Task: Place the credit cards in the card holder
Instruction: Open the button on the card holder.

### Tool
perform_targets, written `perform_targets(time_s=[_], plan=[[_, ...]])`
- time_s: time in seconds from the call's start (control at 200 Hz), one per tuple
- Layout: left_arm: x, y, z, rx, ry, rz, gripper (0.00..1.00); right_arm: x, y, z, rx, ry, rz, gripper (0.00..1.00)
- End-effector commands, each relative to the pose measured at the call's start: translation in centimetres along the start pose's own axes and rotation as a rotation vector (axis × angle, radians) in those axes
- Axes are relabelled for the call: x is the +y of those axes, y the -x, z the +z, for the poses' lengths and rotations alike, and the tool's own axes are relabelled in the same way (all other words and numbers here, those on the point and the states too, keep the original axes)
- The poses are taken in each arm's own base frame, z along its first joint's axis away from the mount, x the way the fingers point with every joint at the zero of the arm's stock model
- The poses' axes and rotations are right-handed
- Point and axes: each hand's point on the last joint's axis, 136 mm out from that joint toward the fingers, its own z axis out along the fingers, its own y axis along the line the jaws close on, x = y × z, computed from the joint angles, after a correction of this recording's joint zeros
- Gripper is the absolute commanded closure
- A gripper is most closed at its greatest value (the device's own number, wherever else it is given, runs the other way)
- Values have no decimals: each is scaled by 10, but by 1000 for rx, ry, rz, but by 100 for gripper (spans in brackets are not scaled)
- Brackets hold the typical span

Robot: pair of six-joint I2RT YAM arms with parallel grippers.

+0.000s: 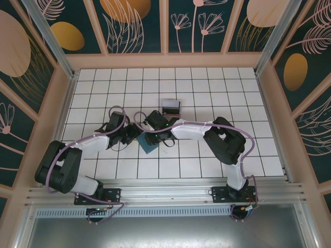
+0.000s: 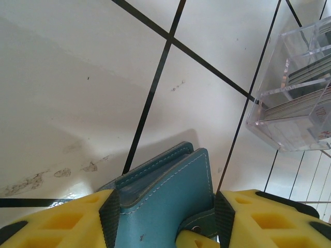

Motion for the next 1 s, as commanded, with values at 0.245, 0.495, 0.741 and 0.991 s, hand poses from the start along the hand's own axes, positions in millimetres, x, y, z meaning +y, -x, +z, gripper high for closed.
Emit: perform_targets(time_s=[0.245, 0.495, 0.741, 0.991], plan=[[-8, -7, 6, 42, -26, 27, 56, 9, 4, -19, -46, 254, 149, 78], [-13, -9, 11, 57, -29, 40, 64, -4, 13, -35, -94, 409, 308, 90], [-33, 3, 3, 15, -31, 87, 64, -16, 9, -41, -121, 406, 392, 76], [-30, 9, -1, -11, 10, 108, 66, -21, 12, -64, -173, 258, 169, 54]])
